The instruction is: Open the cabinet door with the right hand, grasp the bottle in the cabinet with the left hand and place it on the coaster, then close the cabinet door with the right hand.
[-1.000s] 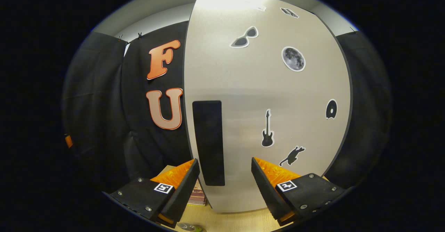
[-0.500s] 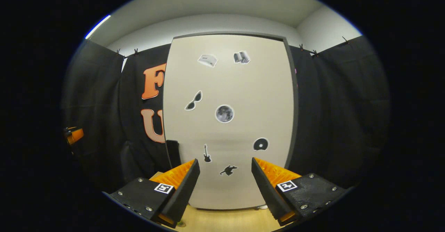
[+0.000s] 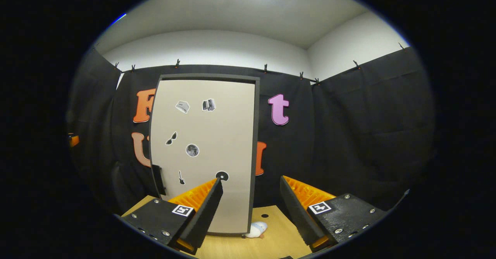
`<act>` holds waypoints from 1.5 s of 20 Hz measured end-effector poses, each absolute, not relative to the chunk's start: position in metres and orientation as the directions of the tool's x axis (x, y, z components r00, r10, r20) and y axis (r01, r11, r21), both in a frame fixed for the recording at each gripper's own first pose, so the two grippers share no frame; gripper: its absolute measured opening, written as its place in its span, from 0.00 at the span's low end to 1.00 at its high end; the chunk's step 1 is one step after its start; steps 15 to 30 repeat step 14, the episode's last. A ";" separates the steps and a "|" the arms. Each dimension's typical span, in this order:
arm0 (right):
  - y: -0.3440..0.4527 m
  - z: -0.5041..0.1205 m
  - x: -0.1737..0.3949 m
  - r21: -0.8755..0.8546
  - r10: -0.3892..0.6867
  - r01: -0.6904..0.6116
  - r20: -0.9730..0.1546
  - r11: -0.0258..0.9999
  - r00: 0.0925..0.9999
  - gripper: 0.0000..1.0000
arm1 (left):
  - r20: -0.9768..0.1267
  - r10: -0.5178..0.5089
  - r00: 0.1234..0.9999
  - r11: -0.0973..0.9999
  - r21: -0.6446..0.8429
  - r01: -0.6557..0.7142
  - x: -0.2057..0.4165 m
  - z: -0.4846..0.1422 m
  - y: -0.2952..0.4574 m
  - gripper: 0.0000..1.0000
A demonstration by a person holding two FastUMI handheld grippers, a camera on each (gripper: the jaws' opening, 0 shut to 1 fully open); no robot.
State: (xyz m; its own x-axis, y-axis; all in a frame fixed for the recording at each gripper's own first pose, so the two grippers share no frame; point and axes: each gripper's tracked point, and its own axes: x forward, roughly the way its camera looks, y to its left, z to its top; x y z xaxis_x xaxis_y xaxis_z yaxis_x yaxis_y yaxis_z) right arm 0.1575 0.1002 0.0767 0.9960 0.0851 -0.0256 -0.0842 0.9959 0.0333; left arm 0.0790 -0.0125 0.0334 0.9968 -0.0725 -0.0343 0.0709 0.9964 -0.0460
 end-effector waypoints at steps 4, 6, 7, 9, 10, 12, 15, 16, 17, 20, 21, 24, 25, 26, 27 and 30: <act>0.094 0.075 0.137 0.045 0.066 -0.065 -0.023 0.997 0.998 0.92 | -0.029 -0.070 0.997 0.996 -0.062 0.068 0.068 0.040 -0.001 0.96; 0.096 0.072 0.131 0.034 0.056 -0.055 -0.031 0.998 0.998 0.93 | -0.020 -0.048 0.999 0.998 -0.033 0.047 0.065 0.041 0.010 0.95; 0.098 0.070 0.125 0.029 0.055 -0.054 -0.035 0.998 0.998 0.92 | -0.016 -0.043 0.999 0.999 -0.020 0.043 0.063 0.043 0.014 0.94; 0.105 0.068 0.114 0.031 0.055 -0.054 -0.037 0.998 0.998 0.92 | -0.016 -0.053 0.998 0.999 -0.013 0.053 0.060 0.042 0.015 0.94; 0.110 0.067 0.108 0.034 0.059 -0.057 -0.038 0.998 0.998 0.92 | -0.018 -0.063 0.998 0.998 -0.014 0.062 0.058 0.041 0.016 0.94; 0.118 0.068 0.096 0.032 0.060 -0.059 -0.036 0.998 0.998 0.93 | -0.023 -0.073 0.997 0.997 -0.019 0.072 0.062 0.042 0.024 0.94; 0.119 0.071 0.088 0.021 0.042 -0.042 -0.030 0.999 0.999 0.93 | -0.024 -0.082 0.996 0.996 -0.026 0.082 0.063 0.043 0.027 0.94; 0.119 0.071 0.088 0.021 0.042 -0.042 -0.030 0.999 0.999 0.93 | -0.024 -0.082 0.996 0.996 -0.026 0.082 0.063 0.043 0.027 0.94; 0.119 0.071 0.088 0.021 0.042 -0.042 -0.030 0.999 0.999 0.93 | -0.024 -0.082 0.996 0.996 -0.026 0.082 0.063 0.043 0.027 0.94; 0.119 0.071 0.088 0.021 0.042 -0.042 -0.030 0.999 0.999 0.93 | -0.024 -0.082 0.996 0.996 -0.026 0.082 0.063 0.043 0.027 0.94; 0.119 0.071 0.088 0.021 0.042 -0.042 -0.030 0.999 0.999 0.93 | -0.024 -0.082 0.996 0.996 -0.026 0.082 0.063 0.043 0.027 0.94; 0.119 0.071 0.088 0.021 0.042 -0.042 -0.030 0.999 0.999 0.93 | -0.024 -0.082 0.996 0.996 -0.026 0.082 0.063 0.043 0.027 0.94; 0.119 0.071 0.088 0.021 0.042 -0.042 -0.030 0.999 0.999 0.93 | -0.024 -0.082 0.996 0.996 -0.026 0.082 0.063 0.043 0.027 0.94; 0.119 0.071 0.088 0.021 0.042 -0.042 -0.030 0.999 0.999 0.93 | -0.024 -0.082 0.996 0.996 -0.026 0.082 0.063 0.043 0.027 0.94; 0.119 0.071 0.088 0.021 0.042 -0.042 -0.030 0.999 0.999 0.93 | -0.024 -0.082 0.996 0.996 -0.026 0.082 0.063 0.043 0.027 0.94; 0.119 0.071 0.088 0.021 0.042 -0.042 -0.030 0.999 0.999 0.93 | -0.024 -0.082 0.996 0.996 -0.026 0.082 0.063 0.043 0.027 0.94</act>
